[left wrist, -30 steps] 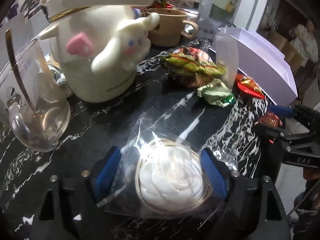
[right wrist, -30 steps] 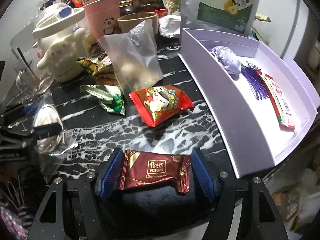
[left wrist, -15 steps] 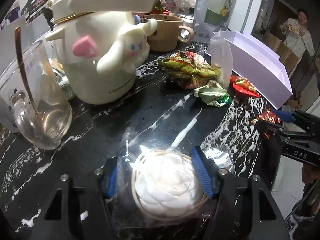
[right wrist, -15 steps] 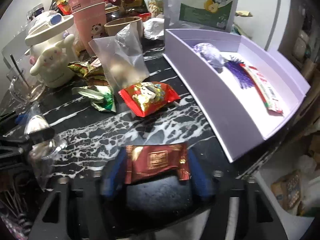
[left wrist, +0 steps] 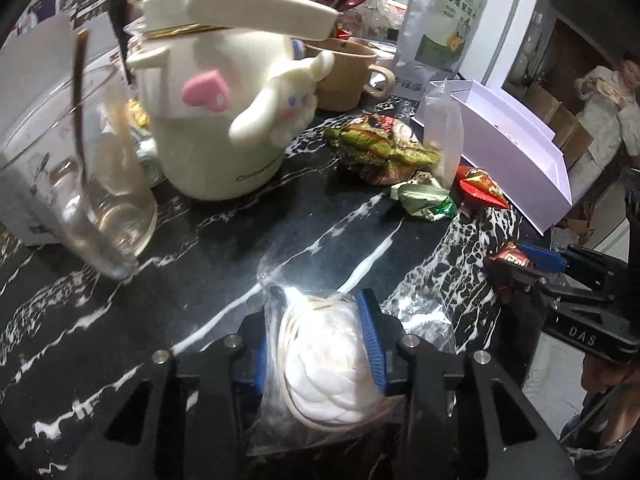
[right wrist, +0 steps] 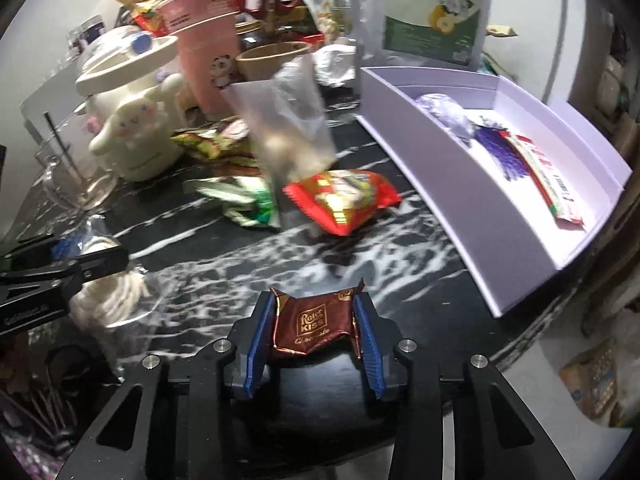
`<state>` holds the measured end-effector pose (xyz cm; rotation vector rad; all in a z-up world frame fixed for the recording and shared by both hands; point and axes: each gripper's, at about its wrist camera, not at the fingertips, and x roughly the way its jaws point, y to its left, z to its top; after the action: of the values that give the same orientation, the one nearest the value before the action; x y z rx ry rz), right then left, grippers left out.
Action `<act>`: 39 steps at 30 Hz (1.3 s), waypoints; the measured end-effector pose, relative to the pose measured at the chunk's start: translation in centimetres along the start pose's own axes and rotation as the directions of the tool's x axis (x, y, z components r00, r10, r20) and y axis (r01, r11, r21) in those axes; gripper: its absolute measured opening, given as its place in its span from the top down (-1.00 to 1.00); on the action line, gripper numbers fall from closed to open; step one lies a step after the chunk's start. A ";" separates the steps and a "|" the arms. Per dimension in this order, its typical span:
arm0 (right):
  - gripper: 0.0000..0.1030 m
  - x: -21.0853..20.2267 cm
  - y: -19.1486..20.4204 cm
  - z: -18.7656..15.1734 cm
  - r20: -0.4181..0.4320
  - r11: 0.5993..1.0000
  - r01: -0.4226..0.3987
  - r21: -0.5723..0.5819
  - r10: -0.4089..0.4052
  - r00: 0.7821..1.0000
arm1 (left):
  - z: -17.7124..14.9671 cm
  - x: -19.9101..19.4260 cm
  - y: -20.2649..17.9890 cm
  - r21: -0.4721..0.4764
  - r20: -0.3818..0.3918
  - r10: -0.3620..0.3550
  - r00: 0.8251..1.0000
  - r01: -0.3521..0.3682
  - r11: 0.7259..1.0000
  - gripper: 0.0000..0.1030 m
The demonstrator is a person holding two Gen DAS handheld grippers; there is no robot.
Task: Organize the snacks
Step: 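Lift the wrapped flower with the left tool while the right tool lifts the chocolate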
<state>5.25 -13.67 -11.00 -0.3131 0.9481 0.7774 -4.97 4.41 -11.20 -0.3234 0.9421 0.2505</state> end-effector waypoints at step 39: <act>0.14 3.3 10.8 2.8 -0.128 0.904 -0.279 -0.324 0.250 0.960 | -6.3 -7.2 6.6 -0.310 -0.125 0.153 0.980 -0.185 0.933 -0.59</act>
<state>0.38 -3.11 -11.23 -0.5276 0.9451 1.1920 -16.05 7.60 -9.79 -0.5589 1.0288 0.5536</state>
